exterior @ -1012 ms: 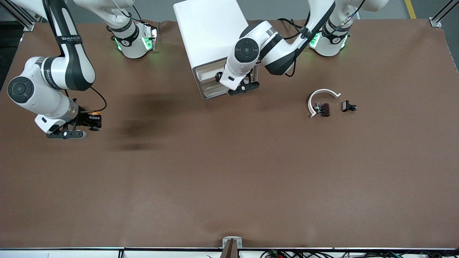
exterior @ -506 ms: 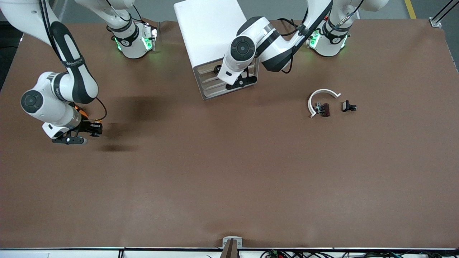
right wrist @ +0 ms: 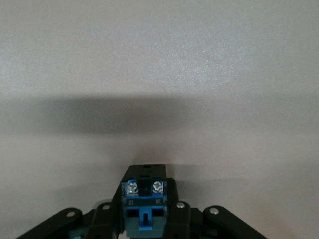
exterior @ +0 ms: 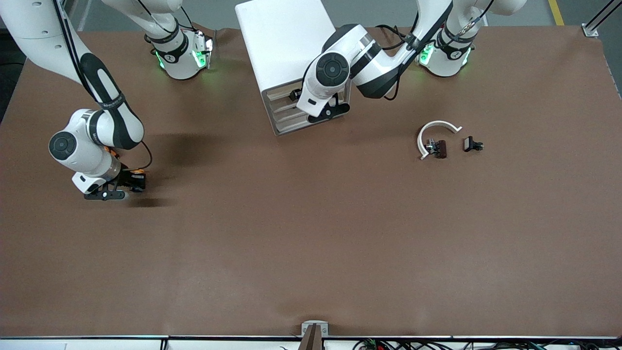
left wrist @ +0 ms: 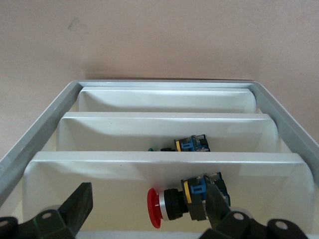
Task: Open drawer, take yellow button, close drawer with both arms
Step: 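Lower the button onto the table while the left gripper shuts the drawer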
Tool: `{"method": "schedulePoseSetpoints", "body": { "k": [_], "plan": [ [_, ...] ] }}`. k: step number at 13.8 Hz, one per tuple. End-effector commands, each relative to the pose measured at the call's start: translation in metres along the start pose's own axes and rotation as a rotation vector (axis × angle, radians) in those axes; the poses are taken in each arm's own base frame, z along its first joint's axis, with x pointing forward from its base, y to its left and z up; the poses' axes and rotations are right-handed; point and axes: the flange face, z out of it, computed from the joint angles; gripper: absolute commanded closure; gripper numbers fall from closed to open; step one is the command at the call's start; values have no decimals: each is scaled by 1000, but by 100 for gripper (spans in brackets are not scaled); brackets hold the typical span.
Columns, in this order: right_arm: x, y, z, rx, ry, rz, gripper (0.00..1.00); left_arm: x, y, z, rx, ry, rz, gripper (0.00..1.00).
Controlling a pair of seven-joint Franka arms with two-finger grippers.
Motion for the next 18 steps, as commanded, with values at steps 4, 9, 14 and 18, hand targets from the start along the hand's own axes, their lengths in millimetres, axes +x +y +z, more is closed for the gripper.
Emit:
{"method": "schedulePoseSetpoints", "body": {
  "k": [4,9,14,18],
  "plan": [
    [4,7,-8,-4,21,-8,0,20,4,-77,-108,-17,-183,0],
    [11,-20,-66,0,-28,25,0,62,-8,-153,-208,7,-253,0],
    [-1,-56,-152,-6,-65,30,0,123,-39,-230,-228,312,-247,0],
    [-8,-56,-218,-8,-81,35,0,177,-88,-273,-181,475,-177,0]
  ]
}}
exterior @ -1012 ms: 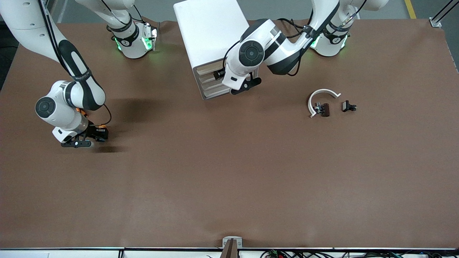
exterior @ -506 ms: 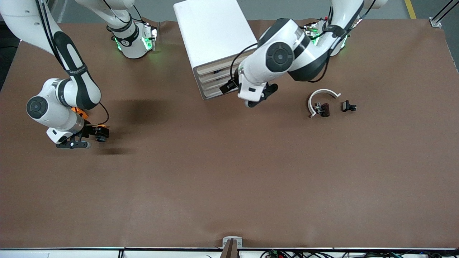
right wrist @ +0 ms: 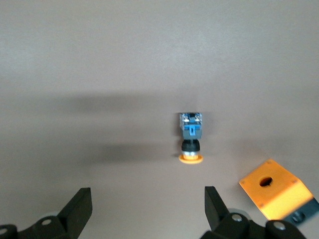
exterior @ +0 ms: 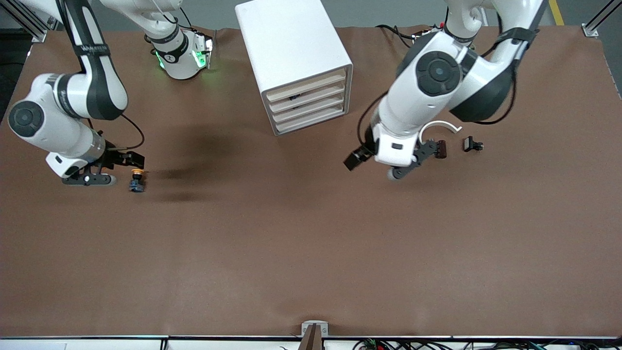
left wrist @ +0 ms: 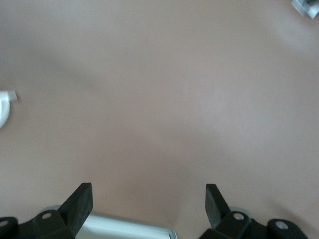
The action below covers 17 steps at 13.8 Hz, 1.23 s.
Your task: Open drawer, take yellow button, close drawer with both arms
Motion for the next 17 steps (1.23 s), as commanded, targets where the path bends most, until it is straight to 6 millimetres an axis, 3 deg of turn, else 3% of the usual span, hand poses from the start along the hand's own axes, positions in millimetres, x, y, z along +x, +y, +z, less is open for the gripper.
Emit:
{"method": "schedulePoseSetpoints", "body": {
  "k": [1,6,7,10,12,13,15,17],
  "plan": [
    [-8,1,-43,-11,-5,15,0,46,-21,-18,32,95,43,0],
    [-9,4,-118,-5,-34,27,0,138,-103,-85,99,211,134,0],
    [-9,4,-134,-4,-37,30,0,149,-118,-96,113,215,157,0],
    [-10,3,-179,19,-30,35,0,167,-149,-125,123,238,165,0],
    [-14,0,-211,20,-26,30,0,178,-172,-140,148,226,269,0],
    [-16,-4,-224,19,-24,23,0,190,-193,-152,163,233,301,0],
    [-21,-4,-254,18,-1,21,0,195,-218,-168,136,213,349,0],
    [-24,-4,-272,18,19,24,0,189,-242,-185,130,155,368,0]
  ]
}}
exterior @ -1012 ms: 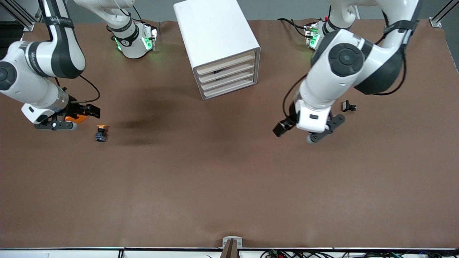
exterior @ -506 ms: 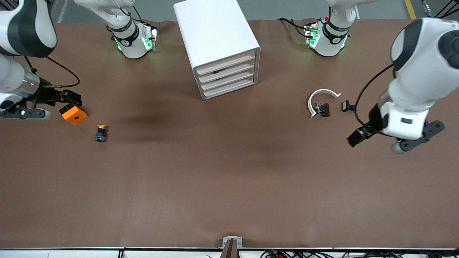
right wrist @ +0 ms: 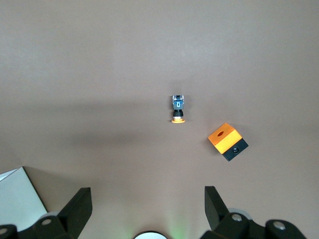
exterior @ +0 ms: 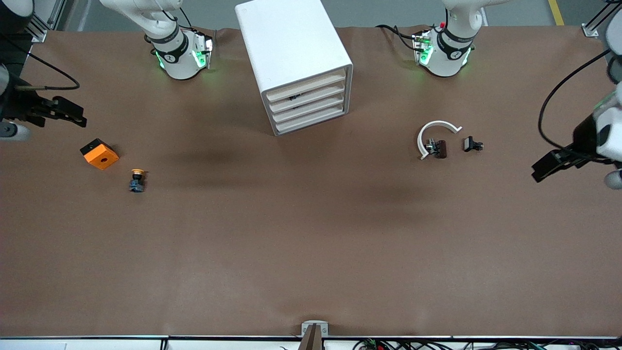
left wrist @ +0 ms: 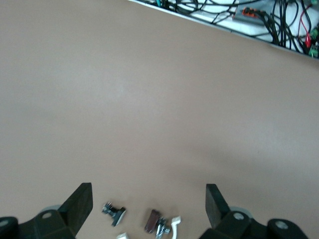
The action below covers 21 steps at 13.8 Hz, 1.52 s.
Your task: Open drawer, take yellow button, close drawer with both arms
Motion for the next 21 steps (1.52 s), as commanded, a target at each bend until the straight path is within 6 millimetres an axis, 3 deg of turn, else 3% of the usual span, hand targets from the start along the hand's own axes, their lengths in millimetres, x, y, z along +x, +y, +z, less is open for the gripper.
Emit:
{"method": "schedulePoseSetpoints", "body": {
  "k": [1,5,10,14,21],
  "plan": [
    [-2,-2,-23,11,17,14,0,-25,-20,-28,-10,-34,43,0],
    [-5,5,-43,9,51,23,0,-63,-33,-38,5,-52,98,0],
    [-6,7,-45,12,40,22,0,-72,-56,-57,4,-56,147,0],
    [-6,4,-45,11,40,15,0,-73,-50,-56,4,-58,176,0],
    [-6,5,-49,11,49,16,0,-91,-38,-66,16,-105,224,0]
  ]
}}
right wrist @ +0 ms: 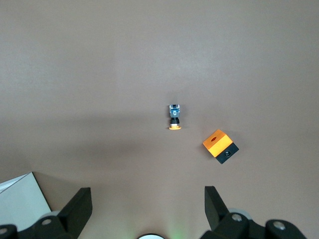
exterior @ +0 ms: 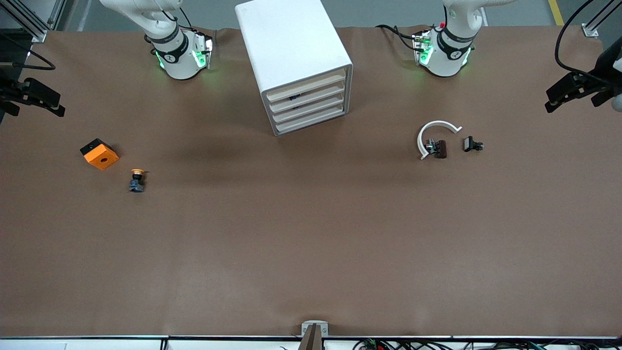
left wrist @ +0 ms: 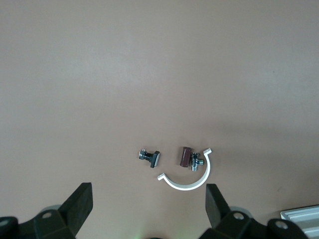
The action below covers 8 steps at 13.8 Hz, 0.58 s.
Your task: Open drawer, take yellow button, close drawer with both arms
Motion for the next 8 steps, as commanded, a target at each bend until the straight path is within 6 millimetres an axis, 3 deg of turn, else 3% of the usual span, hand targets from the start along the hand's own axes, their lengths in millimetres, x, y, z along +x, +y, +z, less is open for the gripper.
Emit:
{"method": "schedulePoseSetpoints", "body": {
  "k": [1,8],
  "plan": [
    [1,0,-7,9,0,4,0,-10,2,-8,-18,-1,17,0],
    [1,0,-9,11,6,3,0,7,6,-11,-36,9,11,0]
  ]
}}
